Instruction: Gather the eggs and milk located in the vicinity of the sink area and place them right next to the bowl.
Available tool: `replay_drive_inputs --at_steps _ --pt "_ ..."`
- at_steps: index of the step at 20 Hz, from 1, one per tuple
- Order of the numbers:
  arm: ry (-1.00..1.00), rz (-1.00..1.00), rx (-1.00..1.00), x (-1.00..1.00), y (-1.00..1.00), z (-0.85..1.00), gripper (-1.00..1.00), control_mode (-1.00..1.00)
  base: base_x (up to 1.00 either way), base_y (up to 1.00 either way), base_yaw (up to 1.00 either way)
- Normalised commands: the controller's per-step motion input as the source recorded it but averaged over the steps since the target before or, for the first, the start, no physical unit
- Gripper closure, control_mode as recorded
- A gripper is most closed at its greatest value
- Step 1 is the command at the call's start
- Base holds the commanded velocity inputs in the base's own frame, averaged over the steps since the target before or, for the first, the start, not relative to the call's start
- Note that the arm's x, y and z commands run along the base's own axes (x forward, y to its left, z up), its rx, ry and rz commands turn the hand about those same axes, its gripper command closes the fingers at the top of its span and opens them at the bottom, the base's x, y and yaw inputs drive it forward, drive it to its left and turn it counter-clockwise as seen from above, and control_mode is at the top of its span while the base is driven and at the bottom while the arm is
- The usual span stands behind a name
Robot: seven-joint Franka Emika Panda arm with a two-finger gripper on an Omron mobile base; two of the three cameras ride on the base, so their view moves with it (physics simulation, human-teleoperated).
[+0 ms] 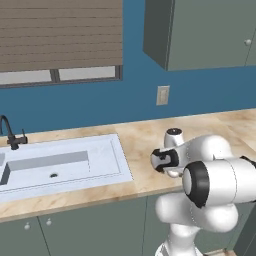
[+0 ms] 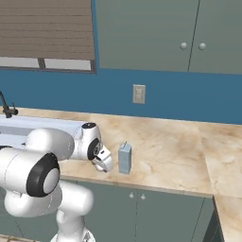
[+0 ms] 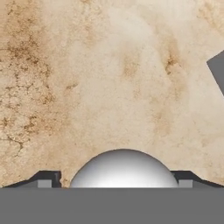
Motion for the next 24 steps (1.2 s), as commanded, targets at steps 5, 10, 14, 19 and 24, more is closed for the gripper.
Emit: replay_drive_inputs --at_steps 5,10,14,19,24 --pt "-0.04 0.00 0.00 -0.07 -0.10 -0.27 1.00 -1.00 0.00 0.00 0.00" --pt "-0.22 0.00 0.05 -0.34 -0.23 0.09 1.00 -1.00 0.00 0.00 0.00" --pt "-0.18 0.00 0.10 -0.36 -0.01 0.53 1.00 -1.00 0.00 0.00 0.00" --pt "-0.03 0.00 0.10 -0.29 0.00 0.86 1.00 -1.00 0.00 0.00 0.00" --pt "0.00 0.02 0.06 -0.35 0.12 0.91 1.00 -1.00 0.00 0.00 0.00"
